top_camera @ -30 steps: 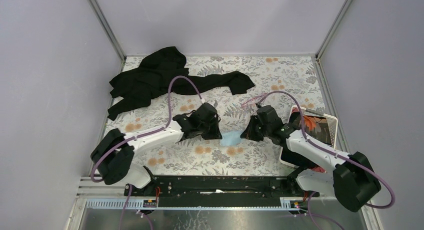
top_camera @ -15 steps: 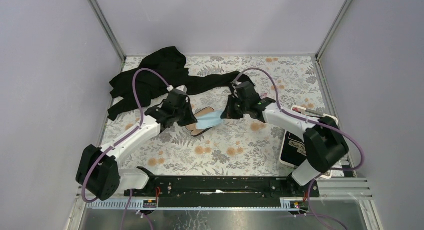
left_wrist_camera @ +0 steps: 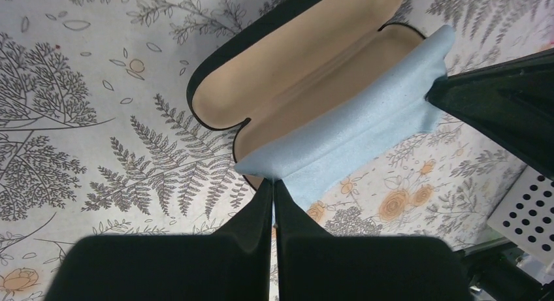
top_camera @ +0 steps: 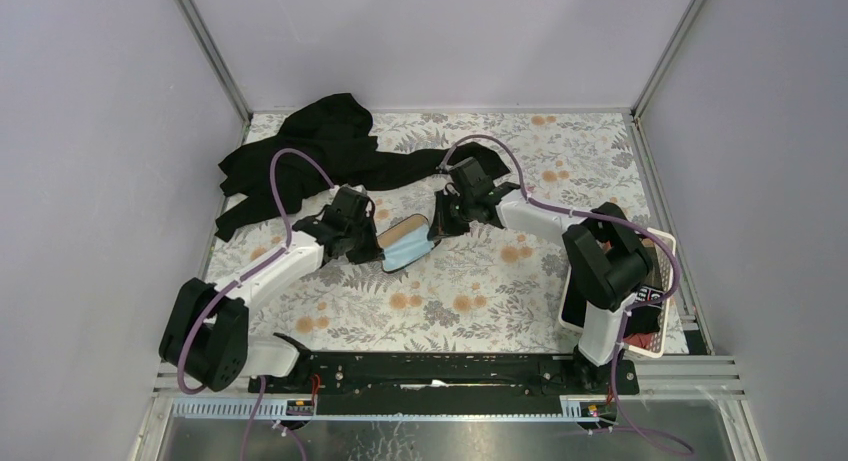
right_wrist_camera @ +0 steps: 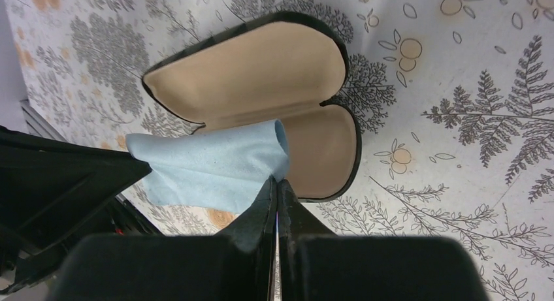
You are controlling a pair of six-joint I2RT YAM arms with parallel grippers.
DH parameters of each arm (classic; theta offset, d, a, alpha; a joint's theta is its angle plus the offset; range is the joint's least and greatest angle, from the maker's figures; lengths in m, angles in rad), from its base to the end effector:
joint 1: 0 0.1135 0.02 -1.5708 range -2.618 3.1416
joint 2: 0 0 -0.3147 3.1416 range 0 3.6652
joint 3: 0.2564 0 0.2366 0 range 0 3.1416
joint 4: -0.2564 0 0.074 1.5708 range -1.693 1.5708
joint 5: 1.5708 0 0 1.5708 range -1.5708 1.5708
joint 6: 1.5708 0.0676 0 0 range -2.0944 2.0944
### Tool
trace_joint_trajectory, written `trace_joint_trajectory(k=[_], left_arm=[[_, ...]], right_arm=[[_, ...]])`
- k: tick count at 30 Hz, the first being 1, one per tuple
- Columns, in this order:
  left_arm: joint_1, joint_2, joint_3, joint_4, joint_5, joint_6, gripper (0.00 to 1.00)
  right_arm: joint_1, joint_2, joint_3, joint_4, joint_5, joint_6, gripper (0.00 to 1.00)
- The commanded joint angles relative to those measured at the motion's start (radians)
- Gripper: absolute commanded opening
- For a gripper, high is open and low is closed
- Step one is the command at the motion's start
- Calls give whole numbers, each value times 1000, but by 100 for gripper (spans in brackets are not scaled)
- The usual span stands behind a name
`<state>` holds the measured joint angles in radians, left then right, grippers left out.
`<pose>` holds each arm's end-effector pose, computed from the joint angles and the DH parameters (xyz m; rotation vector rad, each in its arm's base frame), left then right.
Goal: Organize the sunglasses
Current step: Place the glasses cleaning cloth in the sunglasses case.
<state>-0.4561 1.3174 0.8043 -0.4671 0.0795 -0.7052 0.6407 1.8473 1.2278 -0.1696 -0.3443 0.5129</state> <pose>0.2209 -0.1144 0.2406 -0.2963 2.6243 -0.5285 0.3263 0.2718 0.2345 -0.3395 2.4918 0.9292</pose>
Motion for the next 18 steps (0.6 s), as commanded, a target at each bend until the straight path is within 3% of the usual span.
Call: trace_joint_trajectory(k=[1,18], left_arm=[[10,41,-38,38,32,17,0],[10,126,-83,116,40,32,0]], right_arm=[[16,26,39,-41,-16,-46,0],[17,88,31,-49,59,-69,0]])
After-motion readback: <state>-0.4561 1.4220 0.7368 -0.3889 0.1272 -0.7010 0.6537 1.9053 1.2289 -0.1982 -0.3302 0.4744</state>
